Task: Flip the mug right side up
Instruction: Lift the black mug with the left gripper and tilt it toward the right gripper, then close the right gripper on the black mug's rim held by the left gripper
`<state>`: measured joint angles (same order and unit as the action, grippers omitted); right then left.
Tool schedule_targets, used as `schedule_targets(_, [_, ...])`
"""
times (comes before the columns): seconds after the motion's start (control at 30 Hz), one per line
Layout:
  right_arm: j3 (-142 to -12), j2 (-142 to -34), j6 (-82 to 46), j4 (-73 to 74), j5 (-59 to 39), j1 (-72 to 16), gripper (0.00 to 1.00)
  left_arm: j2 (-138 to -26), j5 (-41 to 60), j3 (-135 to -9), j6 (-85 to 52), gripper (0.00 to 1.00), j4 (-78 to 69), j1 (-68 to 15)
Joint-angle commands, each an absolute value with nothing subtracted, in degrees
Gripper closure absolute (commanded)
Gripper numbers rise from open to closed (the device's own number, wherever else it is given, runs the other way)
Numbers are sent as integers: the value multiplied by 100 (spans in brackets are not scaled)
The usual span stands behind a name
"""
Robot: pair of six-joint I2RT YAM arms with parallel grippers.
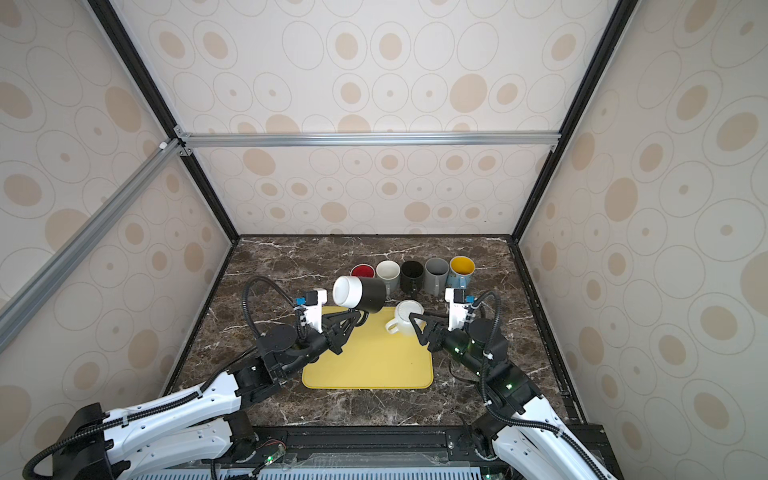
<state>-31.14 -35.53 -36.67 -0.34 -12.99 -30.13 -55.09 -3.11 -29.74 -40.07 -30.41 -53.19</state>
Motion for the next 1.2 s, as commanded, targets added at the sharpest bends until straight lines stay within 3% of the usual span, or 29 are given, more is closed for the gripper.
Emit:
schedule_targets(0.0, [-2950,-3794,-4637,1487,-2075,-2988,48,-5268,-220,-2928,-4488,100,-5060,-5228])
schedule_targets(0.13, [-2594,-4290,-5484,3325,-2260,-2988,50,-5376,-247,-2552,-4958,100,-6237,-5153])
schedule_targets(0.37, [-2814,-5448,-6225,5036,-2865,-3115,48,-5843,-28,-2478,-5469,100,-7330,-5063])
schedule_targets(0.77, [-3301,-5804,-5495,5049,-2854,-3812,47,-6293,113,-2643,-5702,100,-7722,-5027])
schedule_targets(1.17, [-3473,-6402,-5833,5379,-2780,-3969,50,-6565,35,-2560,-5889,100,-8298,-5027])
